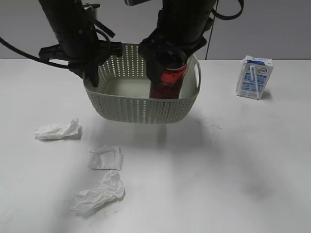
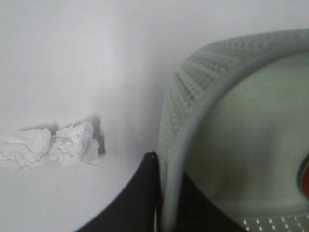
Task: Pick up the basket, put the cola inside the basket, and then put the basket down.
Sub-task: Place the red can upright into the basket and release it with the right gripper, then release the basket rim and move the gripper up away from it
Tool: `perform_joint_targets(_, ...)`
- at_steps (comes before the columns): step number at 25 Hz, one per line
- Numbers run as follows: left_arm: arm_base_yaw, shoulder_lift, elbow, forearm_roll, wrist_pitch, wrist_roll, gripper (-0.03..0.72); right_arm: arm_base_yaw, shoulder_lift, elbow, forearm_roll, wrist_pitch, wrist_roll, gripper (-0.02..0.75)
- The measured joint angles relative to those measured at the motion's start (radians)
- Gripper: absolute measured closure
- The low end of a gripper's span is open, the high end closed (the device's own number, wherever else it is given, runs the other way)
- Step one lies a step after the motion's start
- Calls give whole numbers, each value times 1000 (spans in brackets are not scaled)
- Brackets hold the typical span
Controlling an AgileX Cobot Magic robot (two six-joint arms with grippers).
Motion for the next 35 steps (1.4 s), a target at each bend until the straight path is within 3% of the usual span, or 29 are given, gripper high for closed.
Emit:
perform_joint_targets(5, -1, 2, 0, -3, -3, 0, 691, 0, -22, -16, 4, 9, -10, 104)
perform_joint_targets(14, -1, 44, 0, -77, -8, 0, 691, -39, -196, -32, -96, 17, -1, 126)
perform_joint_targets(21, -1, 114, 1, -77, -31, 0, 691, -235, -402, 65, -103, 17, 20, 141)
perform_joint_targets(26, -1, 116, 1, -77, -91, 1, 691, -341, -653, 355, -90, -23, 21, 143)
perform_joint_targets(35, -1, 147, 1, -79, -122, 26, 691, -349, -1209, 1026, -13, -242, 23, 143)
